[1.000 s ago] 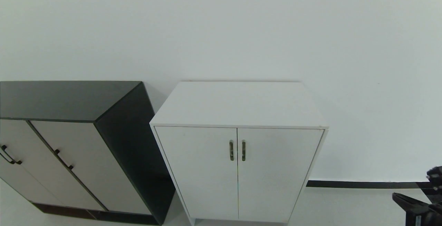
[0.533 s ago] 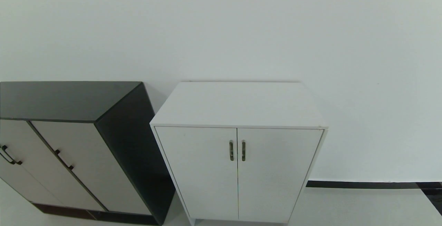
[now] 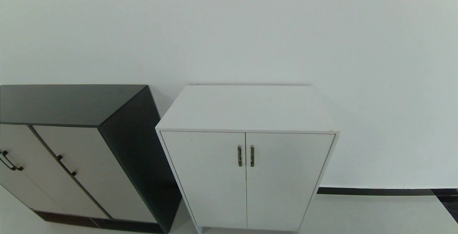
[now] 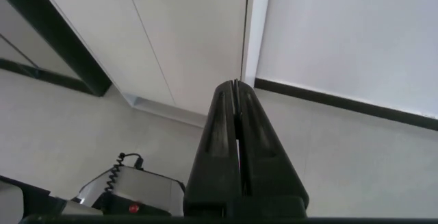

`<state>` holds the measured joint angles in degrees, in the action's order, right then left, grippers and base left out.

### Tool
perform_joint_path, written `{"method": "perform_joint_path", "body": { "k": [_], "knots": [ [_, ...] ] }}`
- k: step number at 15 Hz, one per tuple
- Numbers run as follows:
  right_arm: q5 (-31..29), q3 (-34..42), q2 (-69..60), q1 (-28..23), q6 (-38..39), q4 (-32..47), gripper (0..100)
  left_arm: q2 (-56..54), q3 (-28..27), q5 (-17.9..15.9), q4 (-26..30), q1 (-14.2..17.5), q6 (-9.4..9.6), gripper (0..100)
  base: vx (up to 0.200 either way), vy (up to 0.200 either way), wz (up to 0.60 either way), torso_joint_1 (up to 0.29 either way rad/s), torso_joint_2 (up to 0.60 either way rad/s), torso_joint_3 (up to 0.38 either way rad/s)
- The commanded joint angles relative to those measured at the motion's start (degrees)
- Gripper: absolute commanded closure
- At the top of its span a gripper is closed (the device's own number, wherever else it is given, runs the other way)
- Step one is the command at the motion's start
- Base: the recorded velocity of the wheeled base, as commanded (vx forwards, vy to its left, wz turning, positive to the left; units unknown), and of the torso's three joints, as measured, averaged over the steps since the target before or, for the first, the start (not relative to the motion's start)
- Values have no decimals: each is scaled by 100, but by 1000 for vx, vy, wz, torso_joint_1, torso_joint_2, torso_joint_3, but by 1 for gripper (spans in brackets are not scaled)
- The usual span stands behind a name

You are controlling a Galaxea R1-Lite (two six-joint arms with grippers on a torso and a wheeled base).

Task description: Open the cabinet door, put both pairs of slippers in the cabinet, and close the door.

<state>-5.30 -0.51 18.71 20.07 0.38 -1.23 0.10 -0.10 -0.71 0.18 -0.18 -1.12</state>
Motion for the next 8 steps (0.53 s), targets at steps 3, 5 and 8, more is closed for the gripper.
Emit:
{"method": "perform_joint_path", "body": {
  "k": [3,5,8],
  "knots": [
    [-50,-10,-52,85,-11,0,100,-1,1,9,-1,1,-2,100,0,0,0,0,0,0],
    [-428,-19,-34,-126,-47,0,100,-1,1,9,-1,1,-2,100,0,0,0,0,0,0],
    [-770,-28,-210,-952,-486,-26,100,-1,1,9,-1,1,-2,100,0,0,0,0,0,0]
  ]
}}
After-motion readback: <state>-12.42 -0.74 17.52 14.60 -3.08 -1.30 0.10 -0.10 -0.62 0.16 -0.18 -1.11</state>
